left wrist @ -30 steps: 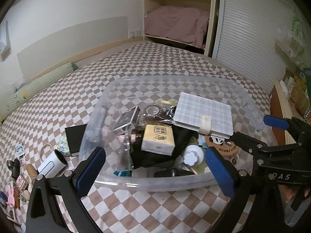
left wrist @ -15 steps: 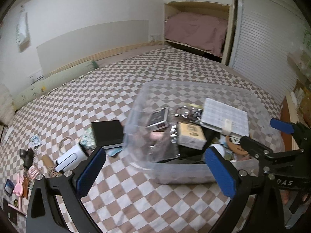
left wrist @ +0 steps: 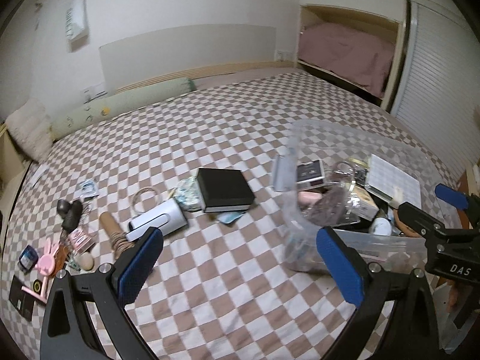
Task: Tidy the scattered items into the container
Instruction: 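Withdraw both tools from the clear box toward the remaining items, then move both tools down toward the white charger and beige stone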
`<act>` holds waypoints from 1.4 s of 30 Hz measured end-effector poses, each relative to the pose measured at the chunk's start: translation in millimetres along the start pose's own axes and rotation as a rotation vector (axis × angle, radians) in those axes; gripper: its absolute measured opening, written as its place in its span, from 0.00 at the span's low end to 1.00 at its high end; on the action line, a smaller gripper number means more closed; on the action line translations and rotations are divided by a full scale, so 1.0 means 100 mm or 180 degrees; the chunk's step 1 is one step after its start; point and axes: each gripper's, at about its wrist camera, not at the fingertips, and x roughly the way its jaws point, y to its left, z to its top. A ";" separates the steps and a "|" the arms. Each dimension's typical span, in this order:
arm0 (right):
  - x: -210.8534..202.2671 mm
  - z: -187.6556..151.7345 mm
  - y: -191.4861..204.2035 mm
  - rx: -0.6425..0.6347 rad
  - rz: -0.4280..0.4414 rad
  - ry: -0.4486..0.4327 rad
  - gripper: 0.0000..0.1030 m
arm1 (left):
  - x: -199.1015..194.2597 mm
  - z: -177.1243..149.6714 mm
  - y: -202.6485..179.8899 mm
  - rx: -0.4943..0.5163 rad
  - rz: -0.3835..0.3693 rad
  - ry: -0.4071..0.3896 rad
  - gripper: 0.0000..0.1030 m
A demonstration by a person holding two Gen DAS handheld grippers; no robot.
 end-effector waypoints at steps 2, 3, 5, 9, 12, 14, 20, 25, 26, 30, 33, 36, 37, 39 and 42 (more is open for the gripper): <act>0.00 0.01 0.08 -0.0013 0.0036 -0.0028 1.00 | -0.05 -0.02 0.12 -0.0055 0.0041 -0.0012 1.00; 0.00 0.02 0.13 -0.0024 0.0057 -0.0038 1.00 | -0.08 -0.03 0.18 -0.0082 0.0063 -0.0017 1.00; 0.00 0.03 0.24 -0.0057 0.0102 -0.0058 1.00 | -0.13 -0.07 0.31 -0.0135 0.0109 -0.0022 1.00; 0.00 0.04 0.45 -0.0144 0.0177 -0.0078 1.00 | -0.22 -0.14 0.57 -0.0225 0.0231 -0.0032 1.00; 0.00 0.05 0.63 -0.0241 0.0231 -0.0094 1.00 | -0.29 -0.19 0.76 -0.0311 0.0318 -0.0041 1.00; 0.00 0.05 0.74 -0.0296 0.0264 -0.0102 1.00 | -0.35 -0.22 0.90 -0.0384 0.0371 -0.0051 1.00; 0.00 0.03 1.01 -0.0436 0.0409 -0.0077 1.00 | -0.47 -0.33 1.29 -0.0619 0.0499 -0.0065 1.00; -0.02 0.01 1.26 -0.0532 0.0517 -0.0145 1.00 | -0.55 -0.43 1.53 -0.0754 0.0612 -0.0049 1.00; -0.03 0.01 1.32 -0.0545 0.0550 -0.0157 1.00 | -0.56 -0.46 1.58 -0.0785 0.0641 -0.0042 1.00; -0.01 -0.02 1.56 -0.0576 0.0742 -0.0130 1.00 | -0.61 -0.56 1.76 -0.0833 0.0732 -0.0026 1.00; 0.03 -0.06 1.75 -0.0643 0.0869 -0.0097 1.00 | -0.67 -0.64 1.89 -0.0818 0.0803 -0.0061 1.00; 0.05 -0.10 1.99 -0.0816 0.0861 -0.0127 1.00 | -0.76 -0.72 2.06 -0.0859 0.0909 -0.0122 1.00; 0.06 -0.12 2.06 -0.0846 0.0855 -0.0128 1.00 | -0.79 -0.74 2.12 -0.0880 0.0931 -0.0126 1.00; 0.11 -0.14 2.17 -0.0856 0.0876 -0.0066 1.00 | -0.83 -0.79 2.25 -0.0914 0.0962 -0.0110 1.00; 0.19 -0.17 2.30 -0.0832 0.0934 0.0018 1.00 | -0.87 -0.86 2.44 -0.0948 0.1006 -0.0074 1.00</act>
